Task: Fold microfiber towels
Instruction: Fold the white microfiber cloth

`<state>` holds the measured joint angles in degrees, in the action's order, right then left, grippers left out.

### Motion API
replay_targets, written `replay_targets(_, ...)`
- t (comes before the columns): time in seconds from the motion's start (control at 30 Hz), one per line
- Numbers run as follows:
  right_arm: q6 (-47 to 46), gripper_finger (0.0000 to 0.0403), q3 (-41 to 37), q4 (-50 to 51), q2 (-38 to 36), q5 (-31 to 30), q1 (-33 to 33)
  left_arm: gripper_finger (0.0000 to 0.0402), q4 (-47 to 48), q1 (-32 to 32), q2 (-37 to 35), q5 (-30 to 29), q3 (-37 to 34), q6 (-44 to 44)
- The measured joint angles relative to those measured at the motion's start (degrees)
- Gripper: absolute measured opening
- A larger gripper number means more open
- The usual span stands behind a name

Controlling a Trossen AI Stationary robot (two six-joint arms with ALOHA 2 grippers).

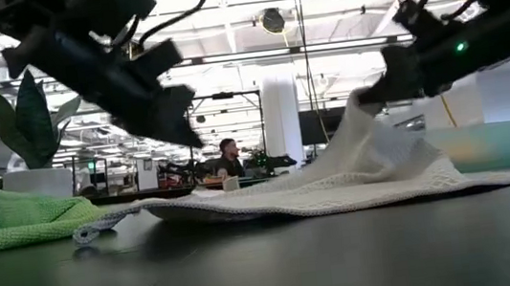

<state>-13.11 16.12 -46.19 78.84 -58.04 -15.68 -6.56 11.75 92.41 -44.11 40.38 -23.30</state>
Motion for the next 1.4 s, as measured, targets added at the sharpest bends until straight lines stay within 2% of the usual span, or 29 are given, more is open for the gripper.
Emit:
replay_targets(0.1,-1.58,0.001,0.09,3.35,-0.24,-0.11,1.63,0.0158,-6.75,-0.24,1.6,3.42,0.05,2.95)
replay_targets(0.23,-3.42,0.0035,0.11,6.8,-3.13,-0.12,2.12,0.0153,-10.64,-2.51,5.58,-1.24,0.06,2.01)
replay_targets(0.33,-4.57,0.0061,0.11,11.0,-7.41,2.52,1.72,0.0143,-9.8,-5.87,9.49,-0.73,0.04,-1.51)
replay_targets(0.5,-12.98,0.0102,0.13,21.6,-16.64,16.05,1.75,0.0127,-4.11,-10.4,13.01,4.58,0.19,-7.82)
replay_targets(0.63,-20.16,0.011,0.13,28.74,-20.19,36.35,1.5,0.0116,5.57,-11.09,11.05,4.14,0.31,-10.37)
replay_targets(0.7,-23.26,0.0105,0.13,30.4,-19.29,42.48,-0.19,0.0112,10.67,-11.09,9.1,2.84,0.05,-10.26)
replay_targets(0.8,-28.0,0.0088,0.13,30.58,-15.33,42.83,-4.31,0.0111,17.51,-11.22,5.41,0.93,-0.19,-9.91)
replay_targets(0.93,-35.44,0.0062,0.13,29.55,-7.79,39.63,-9.79,0.0111,21.06,-11.48,0.94,-0.41,-0.07,-9.24)
replay_targets(1.07,-41.56,0.0036,0.63,25.97,-0.08,38.24,-13.92,0.0111,20.19,-9.86,-0.44,3.05,-0.08,-8.24)
replay_targets(1.23,-40.19,0.0016,4.99,23.34,6.02,42.8,-16.0,0.0111,13.71,-6.95,1.39,7.5,-1.33,-5.89)
replay_targets(1.3,-38.4,0.0013,6.63,24.64,6.48,44.55,-16.3,0.0111,10.12,-6.19,3.11,10.78,-2.33,-4.71)
replay_targets(1.4,-36.73,0.0011,8.55,28.49,5.85,44.99,-16.31,0.0111,10.49,-4.98,4.51,12.36,-3.45,-5.3)
